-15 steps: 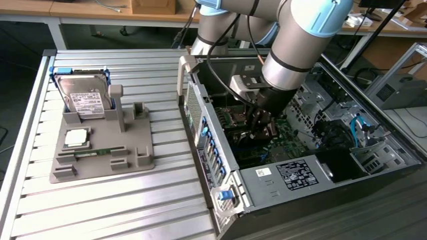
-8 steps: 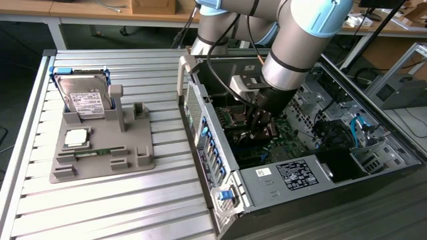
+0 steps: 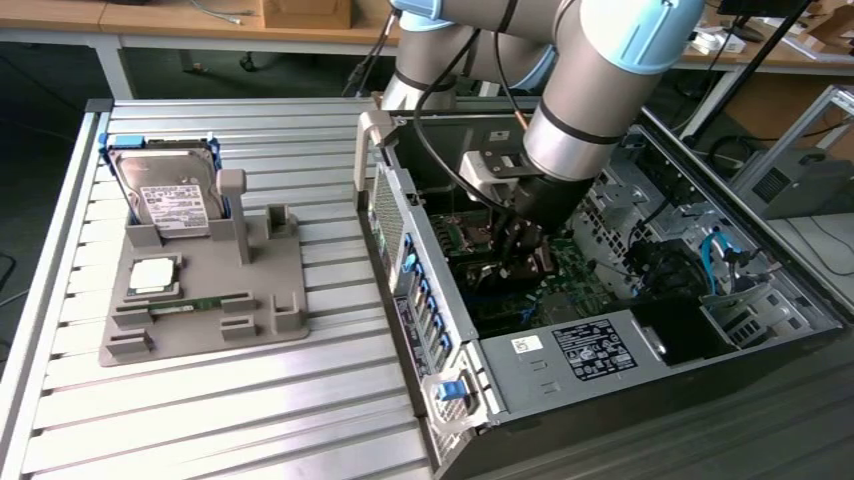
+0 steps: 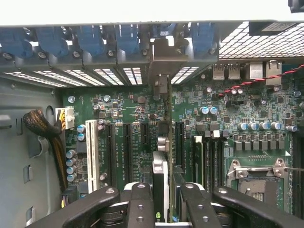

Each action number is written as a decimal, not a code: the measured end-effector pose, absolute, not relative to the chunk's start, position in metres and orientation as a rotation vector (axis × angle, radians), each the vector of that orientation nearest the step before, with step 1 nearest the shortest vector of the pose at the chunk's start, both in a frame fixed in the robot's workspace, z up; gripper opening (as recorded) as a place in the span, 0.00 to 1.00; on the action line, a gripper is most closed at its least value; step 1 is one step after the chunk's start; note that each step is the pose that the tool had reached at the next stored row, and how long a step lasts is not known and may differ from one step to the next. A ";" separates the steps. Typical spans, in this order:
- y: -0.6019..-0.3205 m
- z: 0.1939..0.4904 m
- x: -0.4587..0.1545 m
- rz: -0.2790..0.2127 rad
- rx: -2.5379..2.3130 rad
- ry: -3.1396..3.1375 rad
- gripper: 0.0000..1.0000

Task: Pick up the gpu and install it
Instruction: 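Insert the gpu into the slot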

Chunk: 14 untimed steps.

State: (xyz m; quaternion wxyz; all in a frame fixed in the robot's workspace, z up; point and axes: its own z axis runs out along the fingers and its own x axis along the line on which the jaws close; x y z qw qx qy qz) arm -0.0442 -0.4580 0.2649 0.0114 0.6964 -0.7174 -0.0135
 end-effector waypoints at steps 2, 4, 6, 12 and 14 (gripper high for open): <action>-0.458 0.265 -0.044 -0.027 2.165 -2.233 0.27; -0.458 0.265 -0.044 -0.021 2.158 -2.234 0.27; -0.458 0.265 -0.044 -0.020 2.154 -2.236 0.27; -0.456 0.265 -0.044 -0.020 2.133 -2.257 0.27; -0.456 0.265 -0.044 -0.020 2.125 -2.265 0.27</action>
